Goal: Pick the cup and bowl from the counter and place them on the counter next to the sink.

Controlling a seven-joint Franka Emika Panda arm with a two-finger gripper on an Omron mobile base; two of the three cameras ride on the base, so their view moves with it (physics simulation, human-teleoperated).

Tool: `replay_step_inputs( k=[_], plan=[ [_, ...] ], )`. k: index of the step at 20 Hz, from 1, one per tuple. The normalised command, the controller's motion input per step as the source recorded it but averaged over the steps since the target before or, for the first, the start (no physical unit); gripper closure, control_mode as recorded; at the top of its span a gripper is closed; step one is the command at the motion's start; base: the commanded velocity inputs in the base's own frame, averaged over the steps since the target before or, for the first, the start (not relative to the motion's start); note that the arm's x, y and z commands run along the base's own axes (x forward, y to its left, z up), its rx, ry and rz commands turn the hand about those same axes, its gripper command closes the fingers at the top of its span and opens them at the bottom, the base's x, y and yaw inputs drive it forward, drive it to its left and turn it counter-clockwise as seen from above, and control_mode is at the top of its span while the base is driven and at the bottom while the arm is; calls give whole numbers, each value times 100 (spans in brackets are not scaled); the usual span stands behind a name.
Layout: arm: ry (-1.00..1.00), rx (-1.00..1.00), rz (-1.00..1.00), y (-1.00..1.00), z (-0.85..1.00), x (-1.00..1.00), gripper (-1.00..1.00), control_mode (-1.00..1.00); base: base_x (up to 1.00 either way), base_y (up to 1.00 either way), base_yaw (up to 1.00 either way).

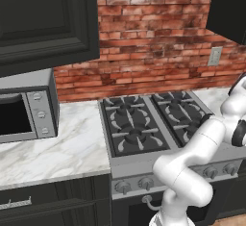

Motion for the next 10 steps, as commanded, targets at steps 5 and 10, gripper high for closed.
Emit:
replay_step_inputs(
  k=[5, 10],
  plan=[
    [0, 1, 0, -2, 8, -8, -100, -100, 0, 0, 0],
    [2, 2, 0, -8, 0, -20, -100, -100, 0, 0, 0]
  ],
)
